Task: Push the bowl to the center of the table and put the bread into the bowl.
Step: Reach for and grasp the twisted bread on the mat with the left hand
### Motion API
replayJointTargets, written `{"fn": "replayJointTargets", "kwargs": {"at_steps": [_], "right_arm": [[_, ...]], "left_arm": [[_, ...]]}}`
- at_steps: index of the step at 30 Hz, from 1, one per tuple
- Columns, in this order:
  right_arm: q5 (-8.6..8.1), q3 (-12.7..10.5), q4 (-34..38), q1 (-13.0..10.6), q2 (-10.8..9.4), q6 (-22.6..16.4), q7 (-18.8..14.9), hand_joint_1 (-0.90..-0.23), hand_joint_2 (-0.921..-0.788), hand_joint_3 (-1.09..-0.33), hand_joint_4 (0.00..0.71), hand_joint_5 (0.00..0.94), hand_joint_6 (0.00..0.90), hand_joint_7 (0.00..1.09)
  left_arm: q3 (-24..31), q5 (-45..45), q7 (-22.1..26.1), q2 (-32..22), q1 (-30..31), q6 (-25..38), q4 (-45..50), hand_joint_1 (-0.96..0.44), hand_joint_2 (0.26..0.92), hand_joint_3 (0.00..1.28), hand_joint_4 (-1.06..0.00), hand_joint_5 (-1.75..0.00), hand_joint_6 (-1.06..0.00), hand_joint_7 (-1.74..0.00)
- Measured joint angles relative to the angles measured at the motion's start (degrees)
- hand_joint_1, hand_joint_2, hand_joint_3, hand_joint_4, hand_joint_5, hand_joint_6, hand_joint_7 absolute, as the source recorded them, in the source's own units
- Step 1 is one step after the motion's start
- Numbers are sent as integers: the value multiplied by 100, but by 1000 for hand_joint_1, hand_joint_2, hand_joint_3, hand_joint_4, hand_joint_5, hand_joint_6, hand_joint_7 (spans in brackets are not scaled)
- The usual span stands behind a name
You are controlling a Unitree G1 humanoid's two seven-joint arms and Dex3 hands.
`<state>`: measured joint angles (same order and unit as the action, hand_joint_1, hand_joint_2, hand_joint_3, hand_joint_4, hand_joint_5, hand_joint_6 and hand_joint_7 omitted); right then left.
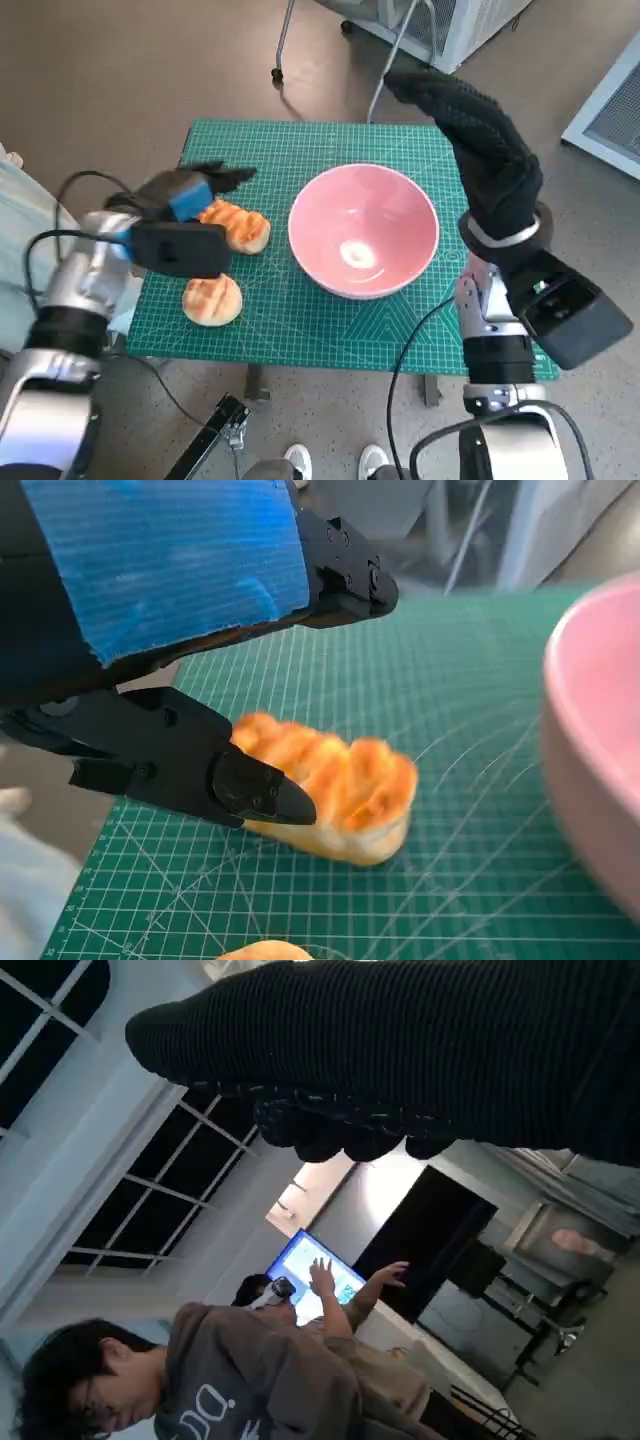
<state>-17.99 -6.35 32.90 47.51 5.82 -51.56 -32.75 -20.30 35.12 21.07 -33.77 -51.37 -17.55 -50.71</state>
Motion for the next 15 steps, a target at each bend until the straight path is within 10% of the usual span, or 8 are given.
{"fn": "replayJointTargets", "kwargs": {"at_steps": [15], "right_arm": [[32,-8,-101,-144,35,36,129,-672,-921,-784,316,20,-1,905]], "left_arm": [[-719,470,-369,447,-520,-33,-1426,-51,846,14,-279,-39,-396,-49]]}}
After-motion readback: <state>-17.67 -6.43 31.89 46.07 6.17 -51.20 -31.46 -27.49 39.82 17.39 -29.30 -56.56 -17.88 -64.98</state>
